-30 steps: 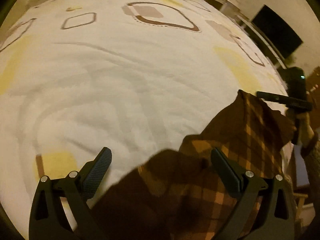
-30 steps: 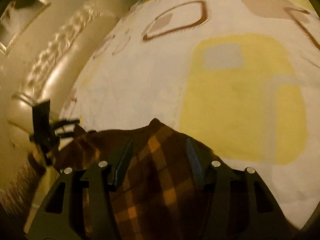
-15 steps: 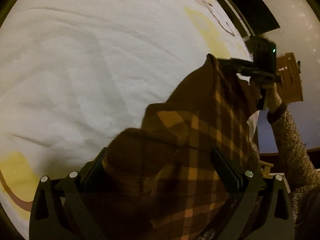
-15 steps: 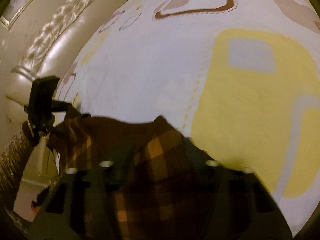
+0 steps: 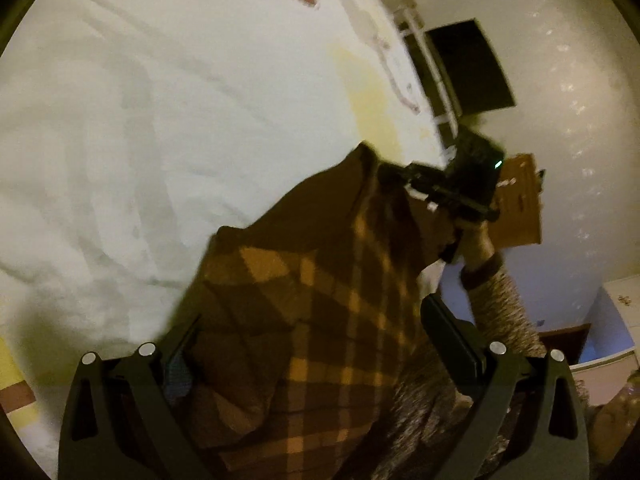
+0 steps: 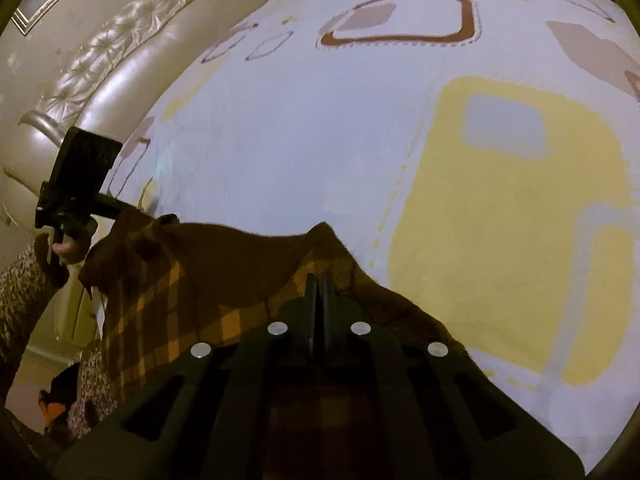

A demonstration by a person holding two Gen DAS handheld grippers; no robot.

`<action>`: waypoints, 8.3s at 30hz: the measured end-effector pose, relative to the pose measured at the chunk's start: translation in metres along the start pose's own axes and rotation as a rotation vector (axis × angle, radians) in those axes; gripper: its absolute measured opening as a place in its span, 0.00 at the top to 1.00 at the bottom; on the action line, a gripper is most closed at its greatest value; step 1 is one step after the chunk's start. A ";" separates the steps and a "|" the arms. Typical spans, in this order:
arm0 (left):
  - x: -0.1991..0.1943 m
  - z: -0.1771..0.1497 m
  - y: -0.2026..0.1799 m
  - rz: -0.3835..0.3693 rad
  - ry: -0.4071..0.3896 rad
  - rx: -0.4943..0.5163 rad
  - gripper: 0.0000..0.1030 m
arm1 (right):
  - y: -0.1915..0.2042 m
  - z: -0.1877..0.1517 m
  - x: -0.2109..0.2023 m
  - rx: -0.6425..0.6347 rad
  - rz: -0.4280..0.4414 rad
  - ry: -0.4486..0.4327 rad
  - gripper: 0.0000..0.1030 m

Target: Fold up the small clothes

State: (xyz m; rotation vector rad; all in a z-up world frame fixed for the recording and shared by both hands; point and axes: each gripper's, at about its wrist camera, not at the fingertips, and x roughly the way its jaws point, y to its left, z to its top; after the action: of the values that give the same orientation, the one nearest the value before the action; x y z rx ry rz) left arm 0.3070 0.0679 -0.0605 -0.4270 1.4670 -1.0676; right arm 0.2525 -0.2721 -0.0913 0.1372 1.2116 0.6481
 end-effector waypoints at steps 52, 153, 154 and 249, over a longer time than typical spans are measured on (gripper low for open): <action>-0.004 0.006 0.035 0.202 -0.272 -0.126 0.96 | -0.010 0.007 0.005 0.093 -0.055 -0.130 0.99; -0.090 -0.259 0.000 0.869 -0.739 -0.379 0.26 | -0.212 -0.458 -0.336 1.271 -0.318 -0.963 0.57; -0.088 -0.258 -0.001 0.861 -0.741 -0.384 0.26 | -0.221 -0.456 -0.336 1.265 -0.319 -0.935 0.58; -0.022 -0.273 -0.072 0.623 -0.710 -0.150 0.25 | 0.150 -0.169 -0.056 0.328 -0.008 -0.329 0.66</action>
State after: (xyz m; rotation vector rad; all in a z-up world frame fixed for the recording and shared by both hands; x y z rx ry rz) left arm 0.0376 0.1470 -0.0261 -0.3637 0.9323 -0.2532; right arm 0.0312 -0.2199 -0.0423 0.4950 0.9898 0.3956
